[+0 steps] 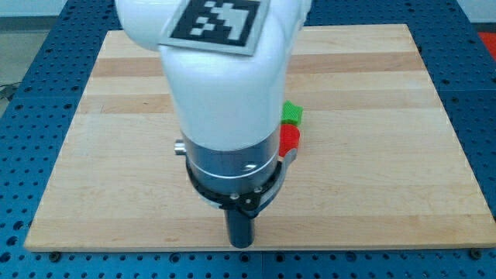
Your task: Move the blue cube into the blue triangle
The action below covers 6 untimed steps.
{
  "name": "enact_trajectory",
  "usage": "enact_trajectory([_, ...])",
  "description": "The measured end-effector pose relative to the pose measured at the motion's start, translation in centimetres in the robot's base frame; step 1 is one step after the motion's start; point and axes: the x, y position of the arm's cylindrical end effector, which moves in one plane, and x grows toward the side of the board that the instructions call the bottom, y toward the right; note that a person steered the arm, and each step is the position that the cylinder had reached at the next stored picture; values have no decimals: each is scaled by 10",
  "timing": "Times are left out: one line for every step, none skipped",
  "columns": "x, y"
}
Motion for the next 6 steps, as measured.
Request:
enact_trajectory([-33, -56])
enact_trajectory([-109, -122])
enact_trajectory([-161, -185])
enact_trajectory([-174, -182])
enact_trajectory([-199, -153])
enact_trajectory([-199, -142])
